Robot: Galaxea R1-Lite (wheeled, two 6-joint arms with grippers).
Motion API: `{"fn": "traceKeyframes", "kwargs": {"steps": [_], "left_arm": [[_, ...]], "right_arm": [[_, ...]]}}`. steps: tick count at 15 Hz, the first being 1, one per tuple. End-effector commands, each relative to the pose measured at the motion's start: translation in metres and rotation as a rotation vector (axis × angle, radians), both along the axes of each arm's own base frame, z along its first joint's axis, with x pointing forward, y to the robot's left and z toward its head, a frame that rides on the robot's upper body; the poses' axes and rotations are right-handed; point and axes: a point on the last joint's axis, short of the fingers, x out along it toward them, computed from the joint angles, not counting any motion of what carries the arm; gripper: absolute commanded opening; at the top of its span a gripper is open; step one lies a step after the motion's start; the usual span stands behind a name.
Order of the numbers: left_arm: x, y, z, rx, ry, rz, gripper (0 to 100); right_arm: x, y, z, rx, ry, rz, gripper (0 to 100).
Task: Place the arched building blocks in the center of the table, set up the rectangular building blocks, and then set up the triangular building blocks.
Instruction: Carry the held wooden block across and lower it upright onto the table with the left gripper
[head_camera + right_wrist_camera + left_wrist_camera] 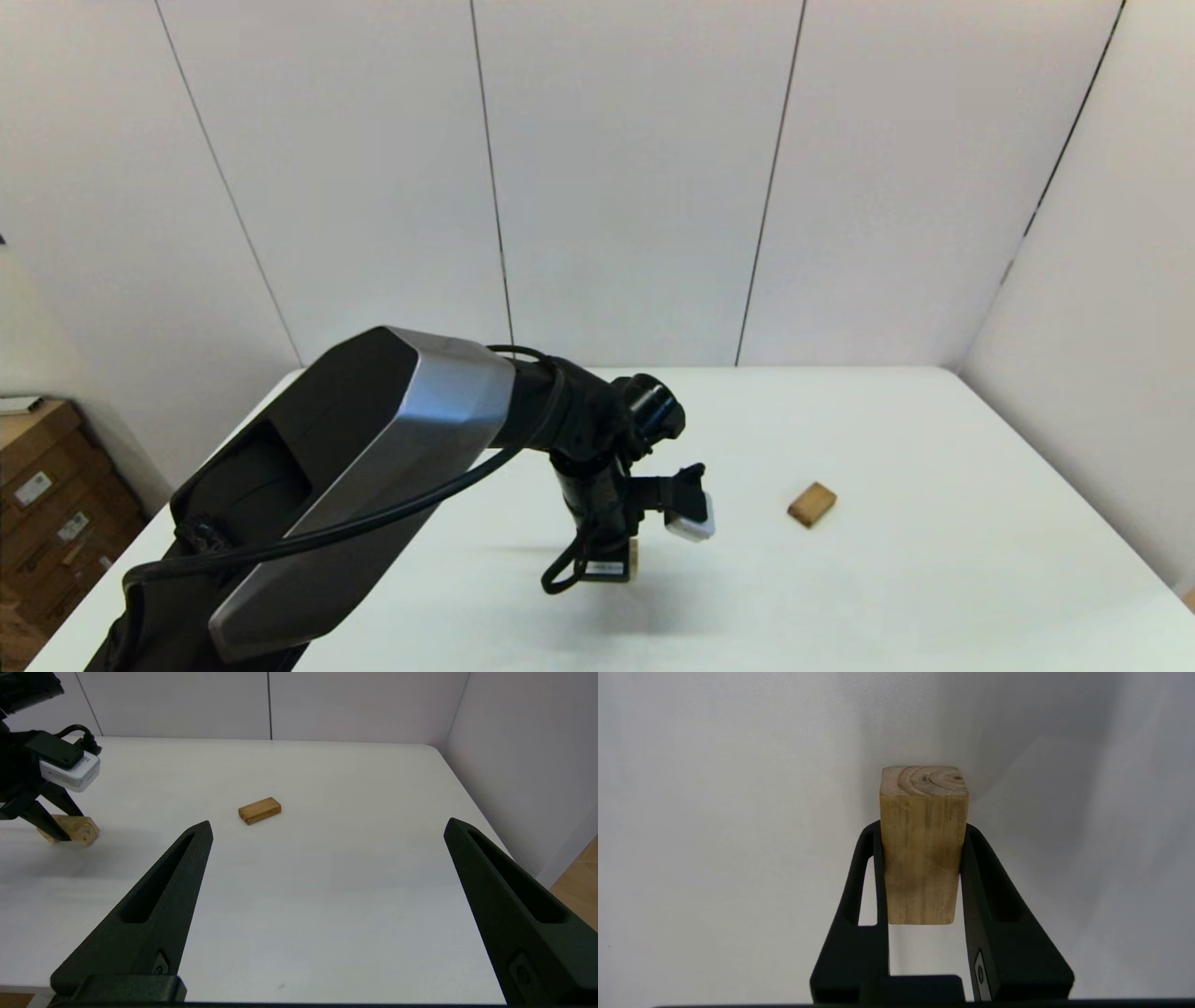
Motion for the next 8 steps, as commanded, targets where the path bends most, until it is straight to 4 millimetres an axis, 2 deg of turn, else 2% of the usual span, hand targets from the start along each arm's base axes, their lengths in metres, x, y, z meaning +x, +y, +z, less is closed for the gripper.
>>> {"fn": "traceKeyframes", "kwargs": {"steps": [1,6,8], "left_arm": [[0.0,-0.001,0.0,0.003,0.001,-0.007,100],[0.0,0.0,0.002,-0.002,-0.003,-0.004,100],[0.003,0.005,0.015,-0.025,-0.021,0.027,100]], "right_arm": [[0.0,0.0,0.0,0.0,-0.001,0.0,100],[0.0,0.0,0.0,0.0,-0.001,0.0,100],[0.0,0.0,0.0,0.0,-0.001,0.0,100]]}}
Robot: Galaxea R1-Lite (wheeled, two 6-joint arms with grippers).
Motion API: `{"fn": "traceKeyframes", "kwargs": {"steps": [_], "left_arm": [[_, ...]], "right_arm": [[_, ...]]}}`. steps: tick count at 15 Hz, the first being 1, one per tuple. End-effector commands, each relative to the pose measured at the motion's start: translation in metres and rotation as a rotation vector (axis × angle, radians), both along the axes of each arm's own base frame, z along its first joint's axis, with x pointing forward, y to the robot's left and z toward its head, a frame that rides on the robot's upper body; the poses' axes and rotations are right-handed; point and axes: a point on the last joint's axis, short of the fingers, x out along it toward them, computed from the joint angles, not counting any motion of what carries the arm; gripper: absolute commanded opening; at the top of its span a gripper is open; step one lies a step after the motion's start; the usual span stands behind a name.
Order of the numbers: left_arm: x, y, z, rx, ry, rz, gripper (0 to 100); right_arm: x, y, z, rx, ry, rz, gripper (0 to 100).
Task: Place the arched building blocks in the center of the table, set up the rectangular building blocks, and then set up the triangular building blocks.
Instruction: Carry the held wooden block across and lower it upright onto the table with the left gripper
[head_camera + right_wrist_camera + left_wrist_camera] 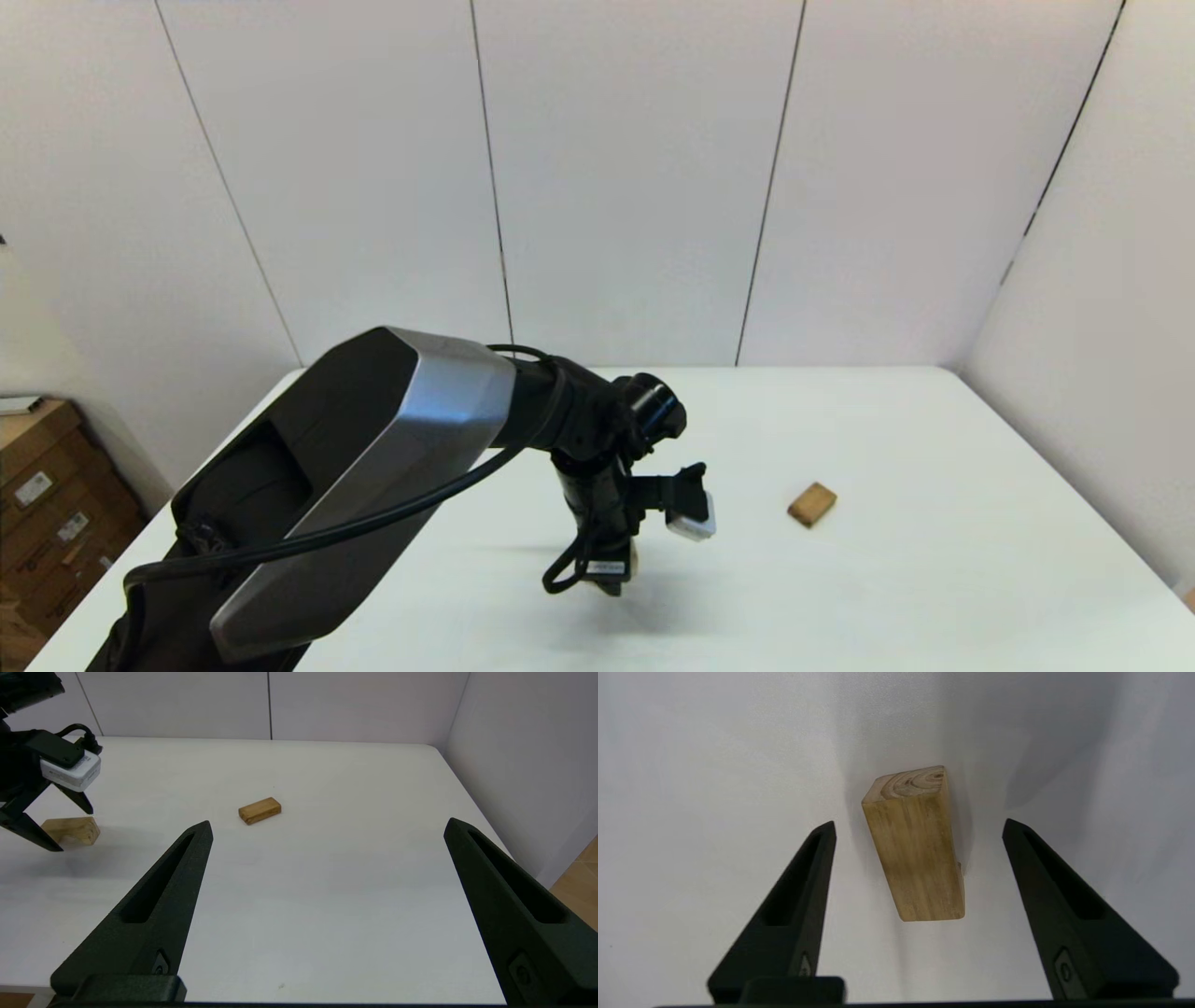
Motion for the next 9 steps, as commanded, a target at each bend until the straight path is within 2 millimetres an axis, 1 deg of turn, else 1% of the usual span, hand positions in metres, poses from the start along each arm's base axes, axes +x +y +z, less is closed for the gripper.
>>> {"fn": "traceKeyframes", "kwargs": {"steps": [1,9], "left_arm": [[0.003,0.0062,0.015,-0.023,-0.019,0.026,100],[0.0085,0.0147,0.0104,0.006,-0.014,0.051,100]], "right_arm": [[0.0,0.0,0.0,0.0,-0.001,0.0,100],[0.0,0.0,0.0,0.0,-0.001,0.0,100]]}}
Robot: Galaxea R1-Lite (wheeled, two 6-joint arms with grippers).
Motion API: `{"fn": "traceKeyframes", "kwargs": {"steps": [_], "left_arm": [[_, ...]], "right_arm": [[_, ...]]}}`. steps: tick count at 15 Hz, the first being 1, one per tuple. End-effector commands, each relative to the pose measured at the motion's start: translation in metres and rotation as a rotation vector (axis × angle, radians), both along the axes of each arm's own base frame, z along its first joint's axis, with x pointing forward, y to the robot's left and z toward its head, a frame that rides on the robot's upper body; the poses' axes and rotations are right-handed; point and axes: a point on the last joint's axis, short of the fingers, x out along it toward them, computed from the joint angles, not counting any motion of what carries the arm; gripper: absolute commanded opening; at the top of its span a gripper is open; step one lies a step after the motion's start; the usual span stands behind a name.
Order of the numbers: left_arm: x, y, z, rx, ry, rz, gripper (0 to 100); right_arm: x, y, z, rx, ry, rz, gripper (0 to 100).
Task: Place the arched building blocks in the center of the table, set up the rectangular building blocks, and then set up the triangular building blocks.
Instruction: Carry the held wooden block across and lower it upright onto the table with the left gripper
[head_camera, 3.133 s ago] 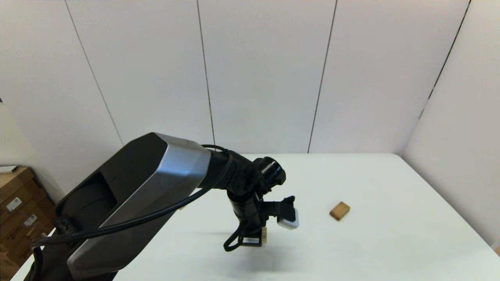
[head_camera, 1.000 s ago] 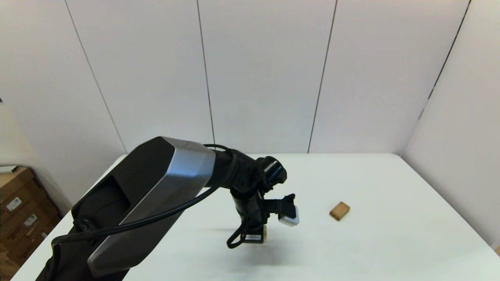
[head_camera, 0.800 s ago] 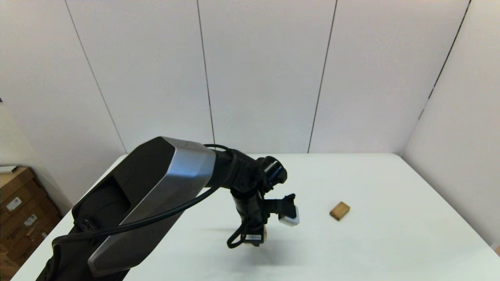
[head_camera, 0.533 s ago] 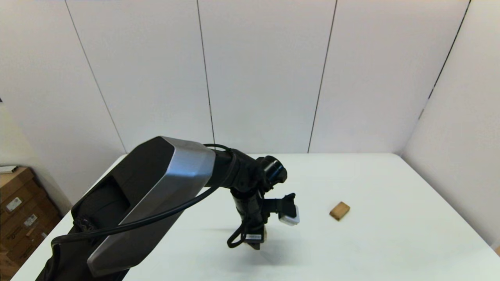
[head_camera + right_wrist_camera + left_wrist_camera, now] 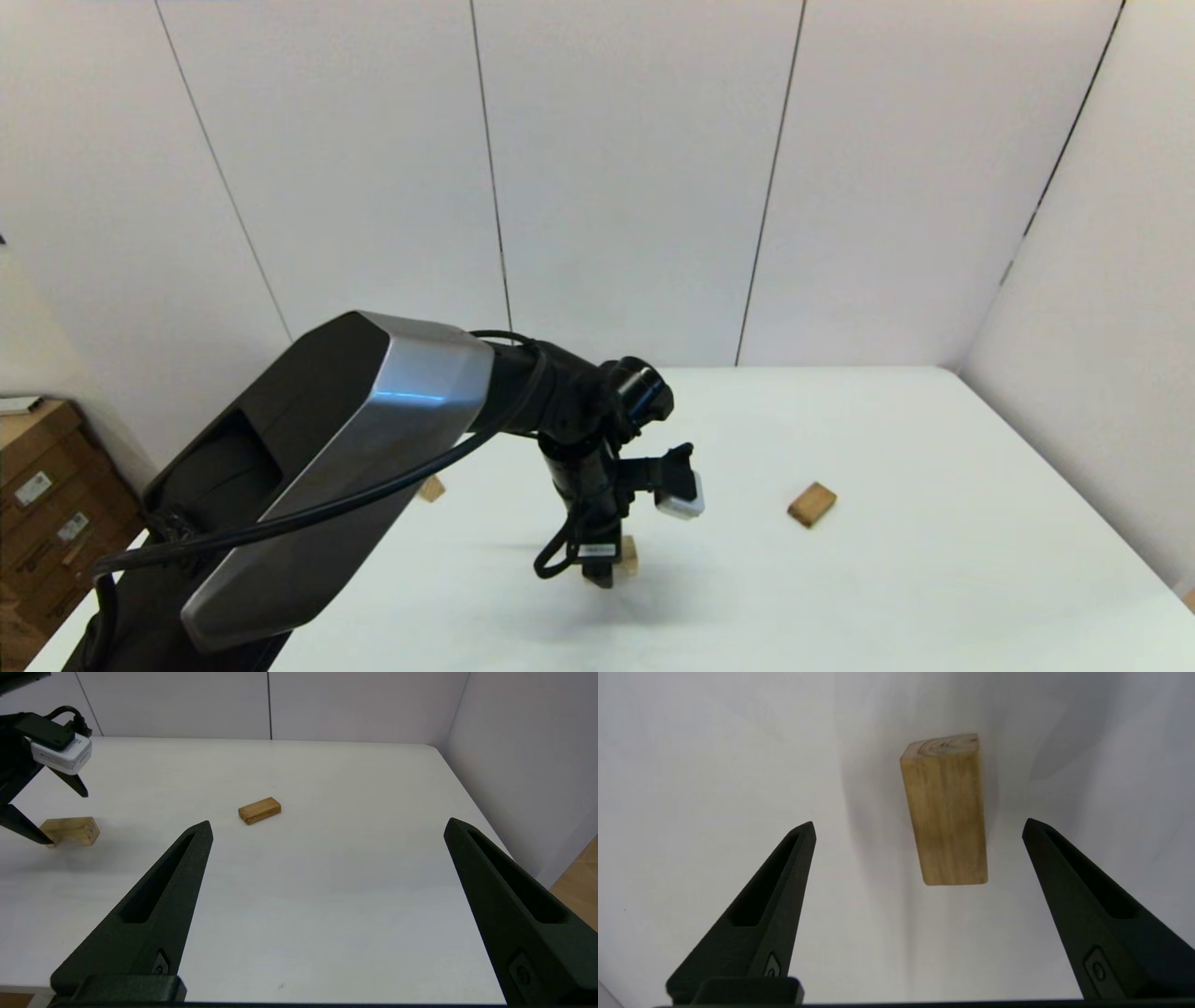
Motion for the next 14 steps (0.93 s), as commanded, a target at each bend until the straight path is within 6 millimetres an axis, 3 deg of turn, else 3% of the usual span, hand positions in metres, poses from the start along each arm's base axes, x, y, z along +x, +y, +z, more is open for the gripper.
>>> {"fn": "traceKeyframes", "kwargs": {"steps": [1,14], "left_arm": [[0.0022,0.0049,-0.0023,0.017,0.014,0.005,100],[0.0065,0.0068,-0.0035,0.017,0.001,0.001,100]], "right_arm": [[0.0001,0.0,-0.0004,0.0,0.001,0.001,100],[0.0001,0.0,-0.0004,0.0,0.001,0.001,100]]}}
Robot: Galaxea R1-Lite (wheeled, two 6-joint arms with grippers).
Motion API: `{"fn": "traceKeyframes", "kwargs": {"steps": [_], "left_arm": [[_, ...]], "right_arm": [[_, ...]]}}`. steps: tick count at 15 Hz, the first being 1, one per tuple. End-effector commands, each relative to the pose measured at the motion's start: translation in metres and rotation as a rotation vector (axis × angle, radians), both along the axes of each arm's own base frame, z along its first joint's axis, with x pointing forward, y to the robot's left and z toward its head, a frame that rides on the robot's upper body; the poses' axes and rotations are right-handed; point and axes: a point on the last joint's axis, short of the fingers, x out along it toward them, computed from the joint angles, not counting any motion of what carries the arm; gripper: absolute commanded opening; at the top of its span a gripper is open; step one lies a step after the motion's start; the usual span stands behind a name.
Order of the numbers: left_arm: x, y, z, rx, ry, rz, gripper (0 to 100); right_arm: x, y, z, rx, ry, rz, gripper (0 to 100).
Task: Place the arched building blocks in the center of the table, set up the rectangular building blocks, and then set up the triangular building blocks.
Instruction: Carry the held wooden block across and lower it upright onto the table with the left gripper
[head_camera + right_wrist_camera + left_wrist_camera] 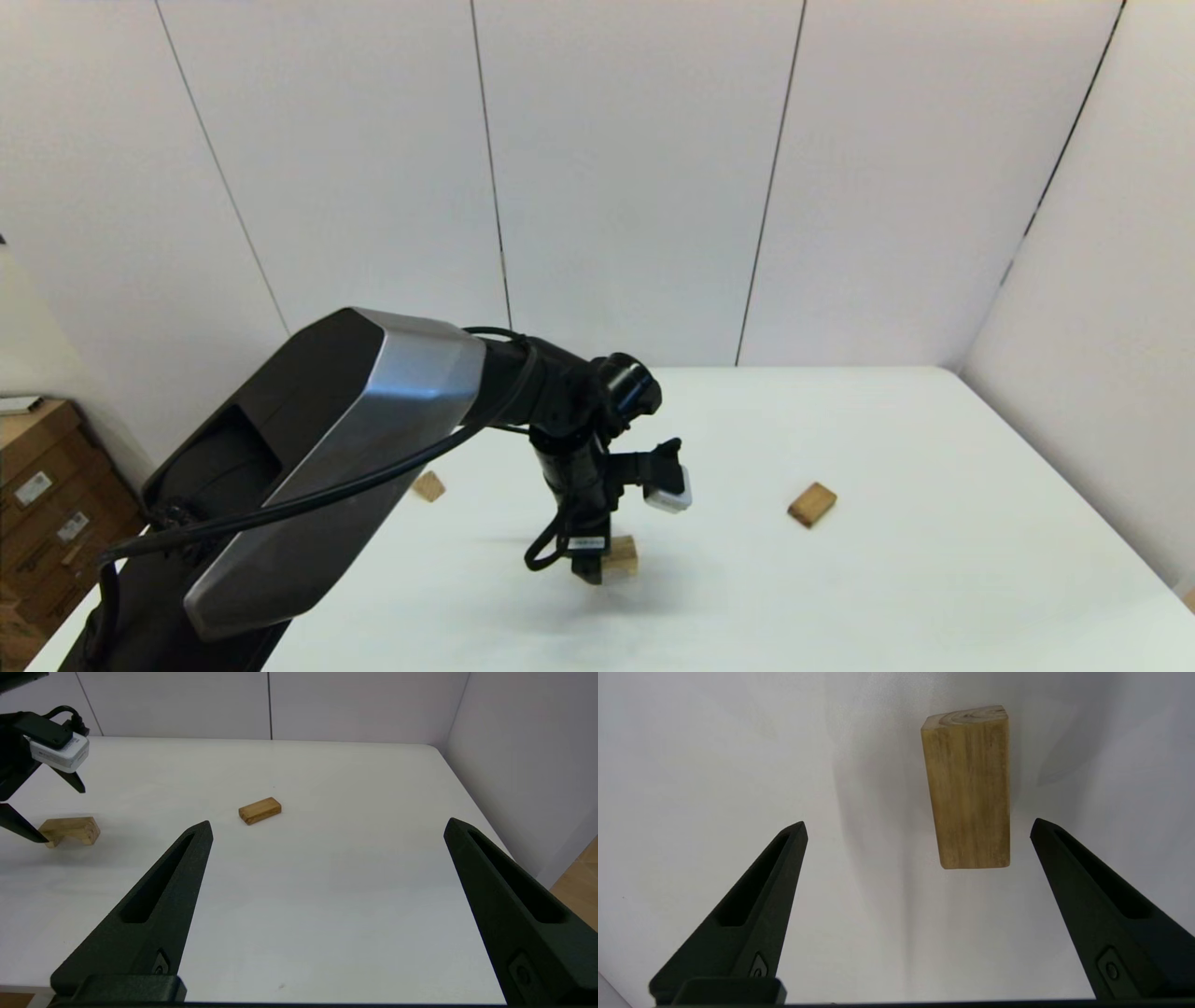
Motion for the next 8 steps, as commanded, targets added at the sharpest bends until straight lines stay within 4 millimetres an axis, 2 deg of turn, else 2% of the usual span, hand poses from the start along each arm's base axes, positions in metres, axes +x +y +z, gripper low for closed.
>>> {"fn": "traceKeyframes", "kwargs": {"steps": [1,8], "left_arm": [[0.0002,-0.0002,-0.0023,0.004,0.003,-0.006,100],[0.0009,-0.0008,-0.002,0.01,-0.009,-0.045,100]], "right_arm": [[0.0,0.0,0.0,0.0,-0.001,0.0,100],[0.0,0.0,0.0,0.0,-0.001,0.0,100]]}}
